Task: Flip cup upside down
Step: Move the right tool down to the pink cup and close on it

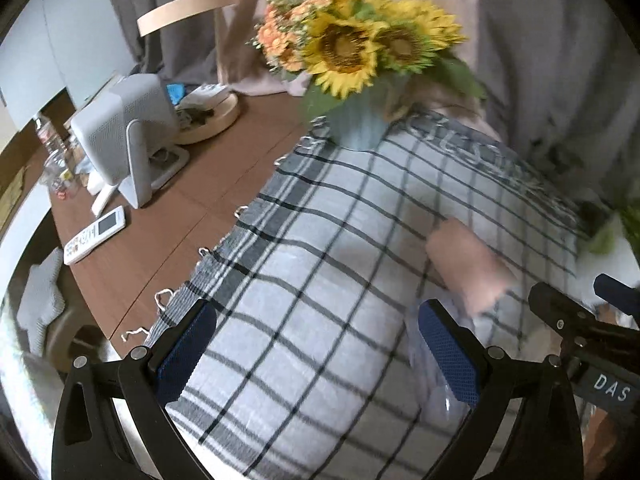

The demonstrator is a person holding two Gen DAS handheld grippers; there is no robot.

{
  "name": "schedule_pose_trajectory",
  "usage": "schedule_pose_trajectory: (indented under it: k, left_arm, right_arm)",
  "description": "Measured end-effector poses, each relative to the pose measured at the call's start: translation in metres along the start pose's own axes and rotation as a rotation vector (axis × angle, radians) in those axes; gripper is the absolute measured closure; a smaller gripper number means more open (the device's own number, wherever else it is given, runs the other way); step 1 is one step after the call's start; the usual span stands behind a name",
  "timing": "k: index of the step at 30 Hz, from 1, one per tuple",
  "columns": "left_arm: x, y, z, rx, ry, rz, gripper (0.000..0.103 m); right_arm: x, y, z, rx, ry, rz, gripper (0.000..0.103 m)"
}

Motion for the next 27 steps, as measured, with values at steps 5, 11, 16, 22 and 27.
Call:
schedule_pose_trajectory:
  k: [5,11,16,22,27]
  left_arm:
    - [0.002,-0.034,-0.007,-0.078,0.031,-0.059,0.000]
    - [0.008,-0.074,-0.008,-0.165,0.036,-0.100,0.000]
    - [0.016,-0.098,-0.005,-0.225,0.036,-0.117,0.001]
    - [0.028,-0.114,0.000,-0.262,0.027,-0.119,0.001]
    - [0.036,-0.120,-0.001,-0.257,0.006,-0.137,0.001]
  right_arm:
    - [0.001,-0.047,-0.025,-0.131,0.071,-0.053,0.004]
    - [-0.002,-0.101,-0.034,-0.283,0.118,-0.114,0.007]
    - [-0.001,-0.129,-0.030,-0.374,0.131,-0.145,0.011]
    - [0.008,-0.157,-0.023,-0.487,0.114,-0.170,0.015]
    - [0.014,-0.171,-0.019,-0.525,0.098,-0.187,0.022]
Point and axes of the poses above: each gripper's, at about its wrist camera, not at the fingertips, and y roughly against the way its jaws point, x to its right, z to its underside, the point moved 10 cm from there along -y, roughly the way its jaws point, and after that the axes turned 11 degrees about -z, right-handed, at the moved point
